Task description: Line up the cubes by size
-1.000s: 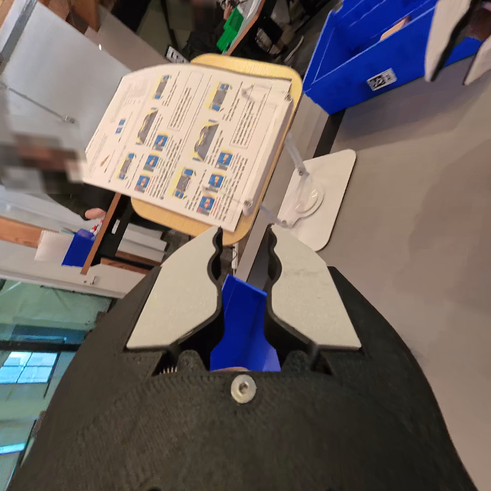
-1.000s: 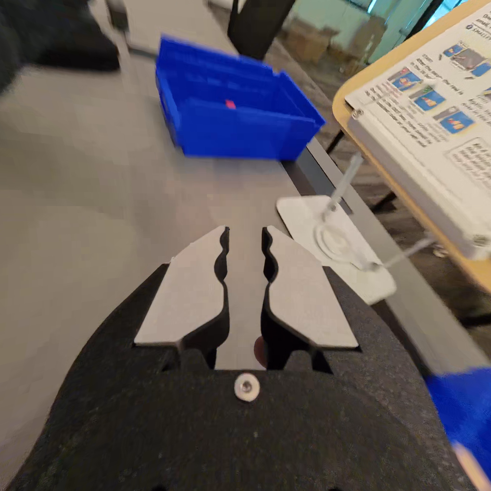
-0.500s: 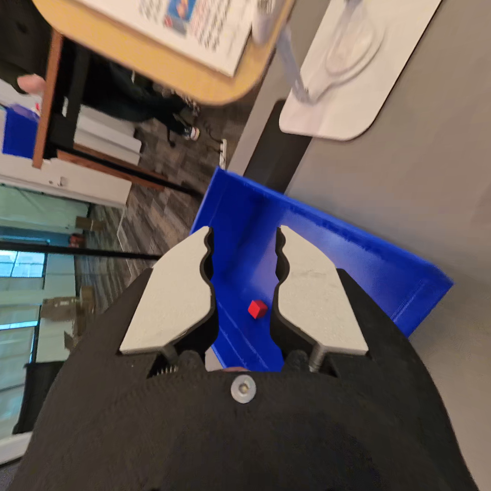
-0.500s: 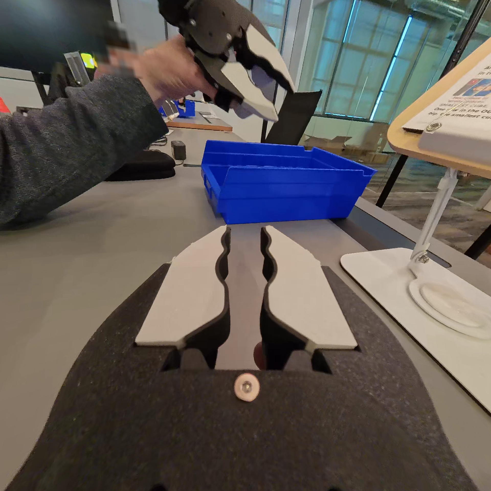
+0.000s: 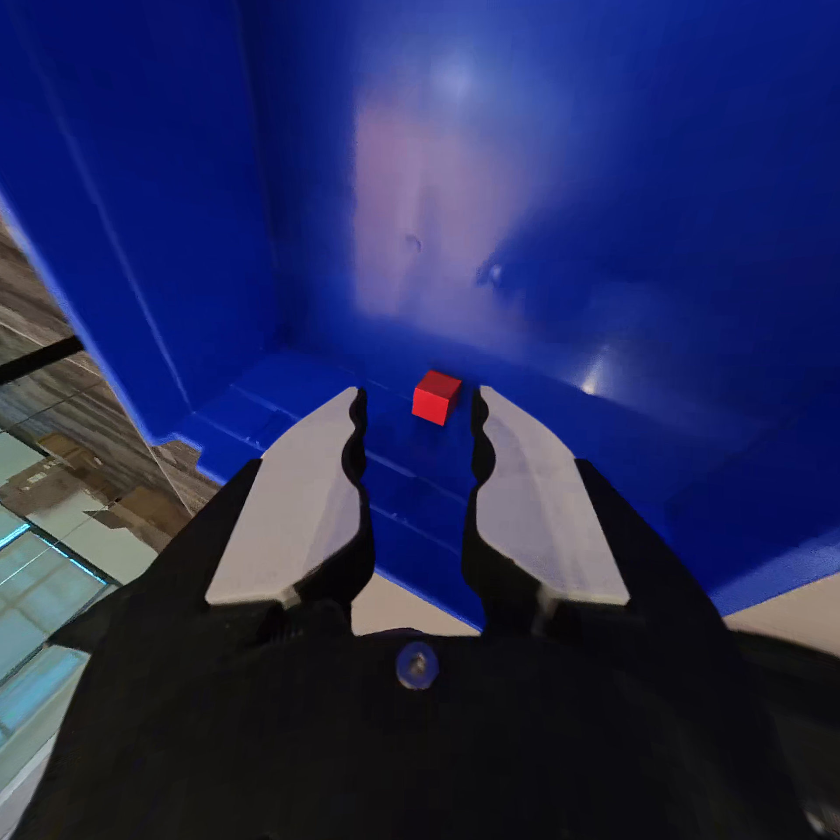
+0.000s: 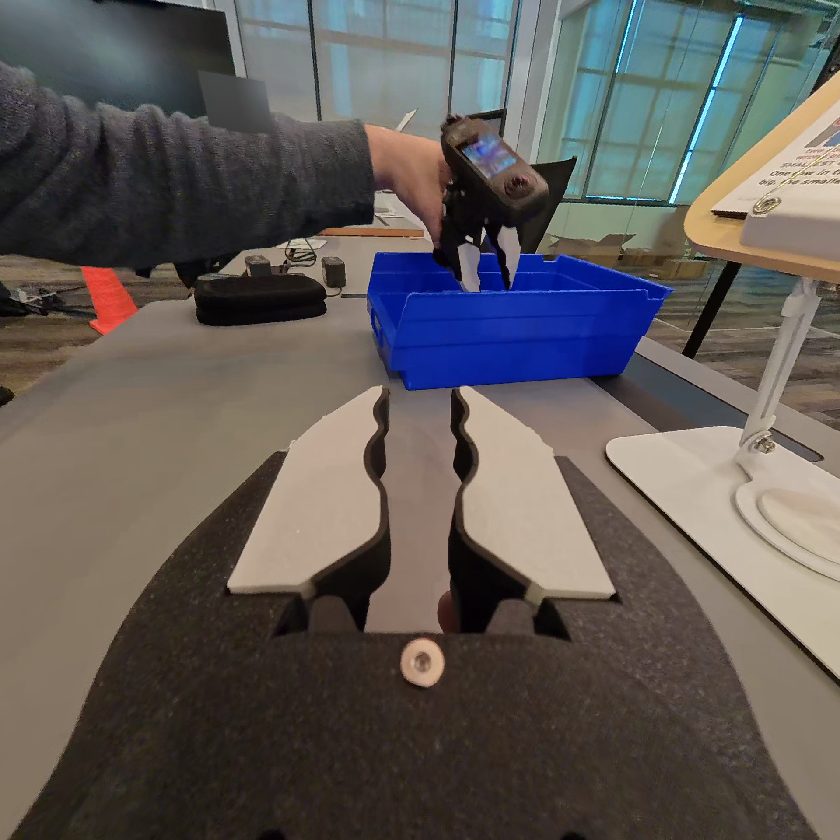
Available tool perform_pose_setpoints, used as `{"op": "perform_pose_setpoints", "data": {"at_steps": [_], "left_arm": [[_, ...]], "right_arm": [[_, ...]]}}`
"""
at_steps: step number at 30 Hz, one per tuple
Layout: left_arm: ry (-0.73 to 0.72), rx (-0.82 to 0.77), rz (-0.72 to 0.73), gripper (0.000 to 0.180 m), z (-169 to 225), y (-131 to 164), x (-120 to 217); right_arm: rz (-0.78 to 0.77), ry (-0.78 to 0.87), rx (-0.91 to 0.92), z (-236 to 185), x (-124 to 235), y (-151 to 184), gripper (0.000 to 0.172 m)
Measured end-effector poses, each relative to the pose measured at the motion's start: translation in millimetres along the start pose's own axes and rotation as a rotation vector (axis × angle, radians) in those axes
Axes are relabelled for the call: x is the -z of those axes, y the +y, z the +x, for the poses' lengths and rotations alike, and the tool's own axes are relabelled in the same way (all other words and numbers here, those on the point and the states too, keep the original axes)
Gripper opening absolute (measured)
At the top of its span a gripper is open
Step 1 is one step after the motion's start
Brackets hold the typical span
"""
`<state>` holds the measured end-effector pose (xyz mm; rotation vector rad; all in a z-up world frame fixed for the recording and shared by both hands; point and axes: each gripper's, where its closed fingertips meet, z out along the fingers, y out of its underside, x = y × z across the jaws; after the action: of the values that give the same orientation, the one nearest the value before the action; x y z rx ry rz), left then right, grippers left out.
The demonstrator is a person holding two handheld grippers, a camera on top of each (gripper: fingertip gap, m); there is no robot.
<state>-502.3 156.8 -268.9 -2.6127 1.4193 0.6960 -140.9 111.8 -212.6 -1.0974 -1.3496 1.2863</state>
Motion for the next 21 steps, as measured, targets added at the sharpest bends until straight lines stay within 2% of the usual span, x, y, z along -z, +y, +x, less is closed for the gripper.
{"op": "perform_pose_setpoints", "data": {"at_steps": [7, 11, 13, 17, 21], "left_arm": [[0.115, -0.098, -0.2, 0.046, 8.0, 27.5, -39.7], [0.151, -0.106, -0.235, 0.034, 12.6, 31.3, -51.6], [0.144, -0.106, -0.247, 0.026, 10.4, 32.3, -53.8], [0.154, -0.104, -0.249, 0.023, 9.5, 32.3, -52.6], [0.081, -0.038, -0.209, 0.022, -5.0, 31.5, -35.2]], "right_arm": [[0.01, -0.013, -0.013, 0.1, 1.5, -1.3, 0.026], [0.014, -0.016, -0.017, 0.2, 2.0, -1.9, 0.026], [0.014, -0.017, -0.017, 0.2, 2.0, -1.9, 0.026], [0.014, -0.018, -0.019, 0.2, 1.9, -1.9, 0.026], [0.019, -0.016, -0.02, 0.8, 2.4, -2.6, 0.027]]}}
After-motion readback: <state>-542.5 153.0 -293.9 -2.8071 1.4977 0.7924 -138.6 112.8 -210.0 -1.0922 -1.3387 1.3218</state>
